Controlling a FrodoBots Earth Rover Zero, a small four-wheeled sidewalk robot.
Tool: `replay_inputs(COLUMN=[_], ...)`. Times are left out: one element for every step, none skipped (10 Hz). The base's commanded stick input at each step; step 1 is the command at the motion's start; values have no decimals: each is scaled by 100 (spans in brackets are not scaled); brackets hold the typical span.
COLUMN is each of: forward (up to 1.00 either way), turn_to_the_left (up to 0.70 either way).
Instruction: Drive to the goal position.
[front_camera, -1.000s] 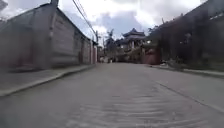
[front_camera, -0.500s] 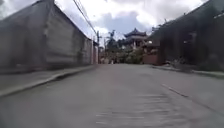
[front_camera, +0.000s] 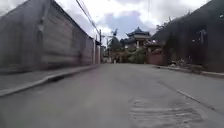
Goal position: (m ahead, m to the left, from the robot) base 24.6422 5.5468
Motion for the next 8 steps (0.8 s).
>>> replay_inputs(forward=[100, 100, 100, 100, 100, 100, 100, 100], turn_to_the_left=[0, -1, -2, 0, 0, 0, 0, -2])
